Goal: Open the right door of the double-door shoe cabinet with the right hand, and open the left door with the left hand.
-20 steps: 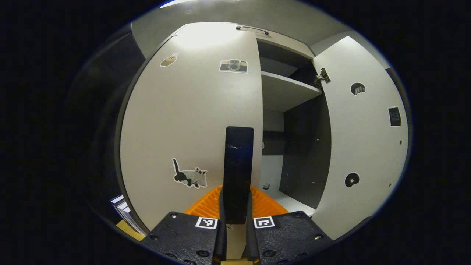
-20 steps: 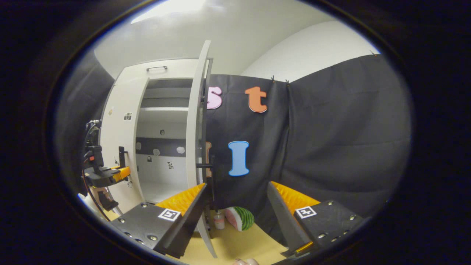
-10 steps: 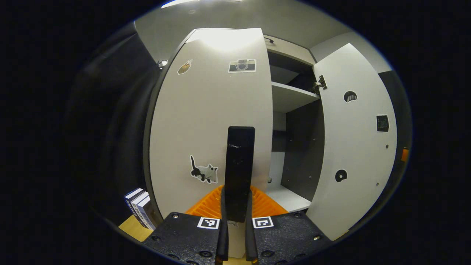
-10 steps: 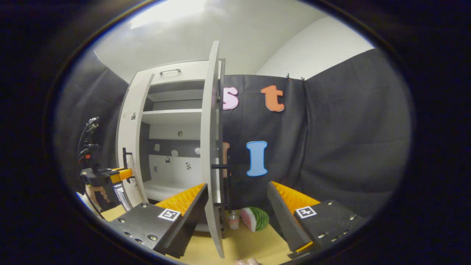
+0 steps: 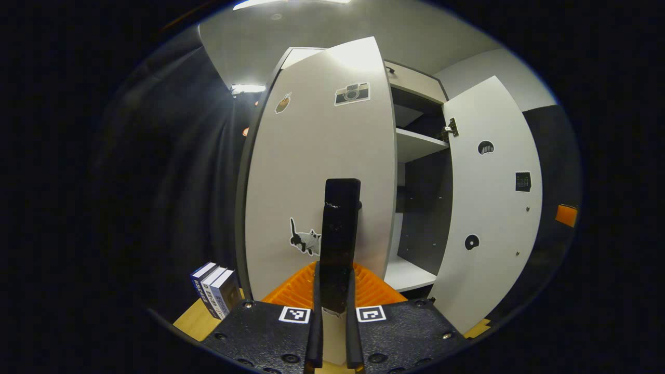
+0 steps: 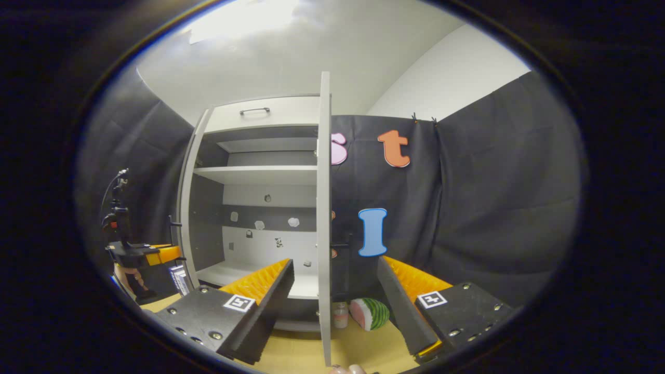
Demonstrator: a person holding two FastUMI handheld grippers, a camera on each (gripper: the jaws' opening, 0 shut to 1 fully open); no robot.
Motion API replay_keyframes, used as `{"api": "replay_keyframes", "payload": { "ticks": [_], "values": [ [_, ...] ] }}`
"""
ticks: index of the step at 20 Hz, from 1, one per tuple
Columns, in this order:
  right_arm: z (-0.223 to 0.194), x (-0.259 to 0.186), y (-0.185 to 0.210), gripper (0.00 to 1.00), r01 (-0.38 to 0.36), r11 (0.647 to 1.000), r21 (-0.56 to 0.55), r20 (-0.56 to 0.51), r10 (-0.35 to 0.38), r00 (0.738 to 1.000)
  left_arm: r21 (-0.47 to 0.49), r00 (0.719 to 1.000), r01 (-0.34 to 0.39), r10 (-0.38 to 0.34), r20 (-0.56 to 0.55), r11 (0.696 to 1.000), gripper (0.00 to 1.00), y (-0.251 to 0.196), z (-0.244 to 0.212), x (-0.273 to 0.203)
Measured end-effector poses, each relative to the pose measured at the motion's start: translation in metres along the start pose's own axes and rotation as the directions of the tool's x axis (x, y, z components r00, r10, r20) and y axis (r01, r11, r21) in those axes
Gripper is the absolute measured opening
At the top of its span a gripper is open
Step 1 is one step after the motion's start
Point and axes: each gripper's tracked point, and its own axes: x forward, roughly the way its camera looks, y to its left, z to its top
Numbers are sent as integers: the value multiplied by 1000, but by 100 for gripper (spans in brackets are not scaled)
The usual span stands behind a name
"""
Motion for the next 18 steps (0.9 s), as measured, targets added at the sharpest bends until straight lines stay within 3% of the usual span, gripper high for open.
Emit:
{"api": "replay_keyframes", "payload": {
  "ticks": [7,10,14,15,18],
  "values": [
    [-4,-15,12,98,3,1000,4,-16,-3,1000,13,1000,11,-11,-12,1000,15,22,3,-21],
    [-5,-34,23,98,8,1000,-13,-18,-8,1000,20,999,-45,45,4,999,14,44,6,-31],
    [0,-33,47,94,-15,1000,-21,-1,15,1000,39,983,-182,181,34,983,4,87,9,-35],
    [1,-31,52,98,-21,999,-28,0,21,1000,17,981,-190,189,32,982,2,95,8,-37],
    [-7,-34,64,98,-37,998,-43,-21,36,999,-36,984,-177,178,27,984,1,115,6,-41]
  ]
}}
